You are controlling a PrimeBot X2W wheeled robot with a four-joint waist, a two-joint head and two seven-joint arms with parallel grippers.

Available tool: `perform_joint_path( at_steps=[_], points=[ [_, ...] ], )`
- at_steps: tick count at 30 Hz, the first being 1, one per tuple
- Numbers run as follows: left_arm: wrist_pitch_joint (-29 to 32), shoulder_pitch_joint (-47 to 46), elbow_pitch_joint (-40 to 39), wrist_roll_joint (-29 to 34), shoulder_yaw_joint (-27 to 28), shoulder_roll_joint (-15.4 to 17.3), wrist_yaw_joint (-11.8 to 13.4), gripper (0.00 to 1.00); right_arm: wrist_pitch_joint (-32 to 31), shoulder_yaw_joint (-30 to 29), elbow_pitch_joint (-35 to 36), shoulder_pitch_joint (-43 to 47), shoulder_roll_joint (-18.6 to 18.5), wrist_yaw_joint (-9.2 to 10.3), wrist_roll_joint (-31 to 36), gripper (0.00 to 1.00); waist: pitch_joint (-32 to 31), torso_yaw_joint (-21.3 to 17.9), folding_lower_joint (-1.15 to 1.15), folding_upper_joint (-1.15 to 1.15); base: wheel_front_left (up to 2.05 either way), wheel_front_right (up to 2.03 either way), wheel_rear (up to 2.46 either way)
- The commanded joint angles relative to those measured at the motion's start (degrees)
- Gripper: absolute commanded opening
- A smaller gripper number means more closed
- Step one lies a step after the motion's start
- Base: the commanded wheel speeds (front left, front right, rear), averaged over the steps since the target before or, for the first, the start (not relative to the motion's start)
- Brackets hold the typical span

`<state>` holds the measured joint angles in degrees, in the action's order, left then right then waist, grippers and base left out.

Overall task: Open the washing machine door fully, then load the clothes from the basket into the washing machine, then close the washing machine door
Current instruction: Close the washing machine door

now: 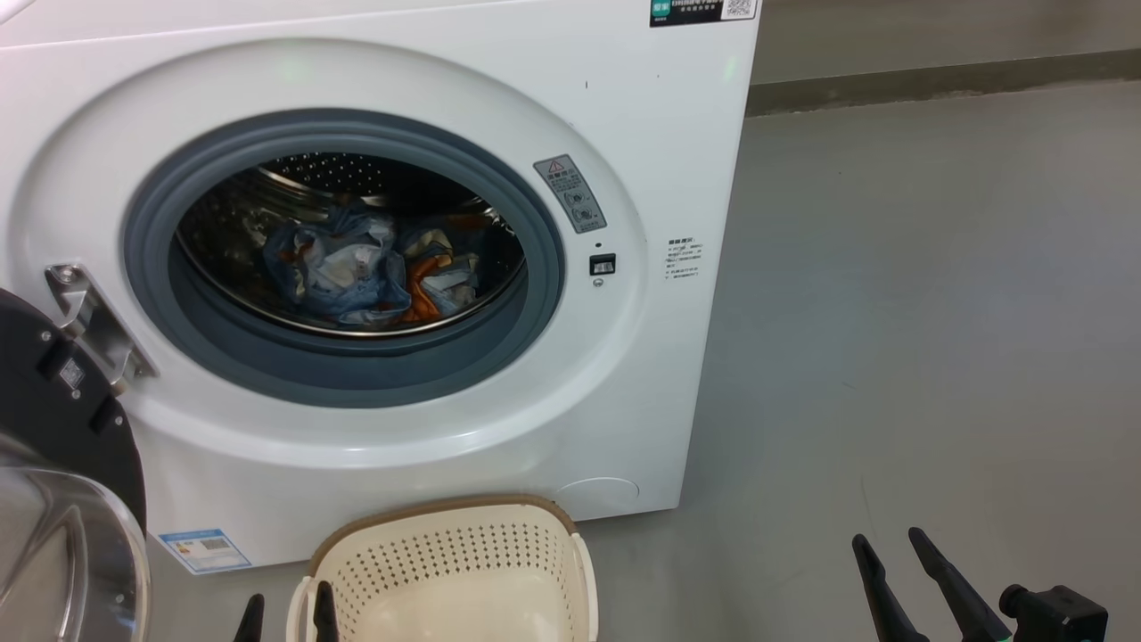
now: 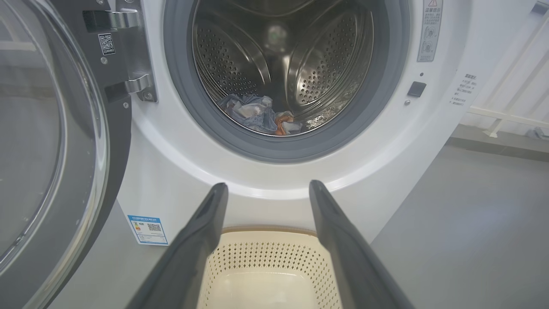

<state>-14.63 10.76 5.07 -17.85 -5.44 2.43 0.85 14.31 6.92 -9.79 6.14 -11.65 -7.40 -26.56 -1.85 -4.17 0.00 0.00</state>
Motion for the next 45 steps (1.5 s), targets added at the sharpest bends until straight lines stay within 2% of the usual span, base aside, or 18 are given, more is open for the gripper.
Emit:
perform_joint_path(
  at_steps=[1, 20, 38, 45],
  points=[
    [-0.4, -0.6, -1.7, 0.6, 1.7, 0.4, 0.6, 1.0, 0.7, 1.2, 1.5, -0.2, -0.8, -0.09, 0.7, 1.0, 0.0, 0.0, 0.0, 0.0, -0.72, 0.72, 0.0],
    [-0.4, -0.5, -1.9, 1.0, 1.1, 0.4, 0.9, 1.0, 0.7, 1.0, 1.7, -0.1, -0.8, -0.09, 0.7, 1.0, 0.5, 0.2, 0.0, 0.0, -1.23, 1.23, 0.0],
    [-0.4, -0.6, -2.0, 0.6, 0.6, 0.4, 0.1, 1.0, 0.7, 0.8, 1.6, -0.1, -0.5, -0.09, 0.8, 1.0, 0.9, 1.2, 0.0, 0.0, -0.05, 0.05, 0.0],
    [-0.4, -0.7, -2.2, 0.8, 0.6, 0.4, -0.1, 1.0, 0.7, 0.9, 1.7, -0.2, -0.5, -0.09, 0.9, 1.0, 1.1, 3.7, 0.0, 0.0, 0.0, 0.0, 0.0]
  ],
)
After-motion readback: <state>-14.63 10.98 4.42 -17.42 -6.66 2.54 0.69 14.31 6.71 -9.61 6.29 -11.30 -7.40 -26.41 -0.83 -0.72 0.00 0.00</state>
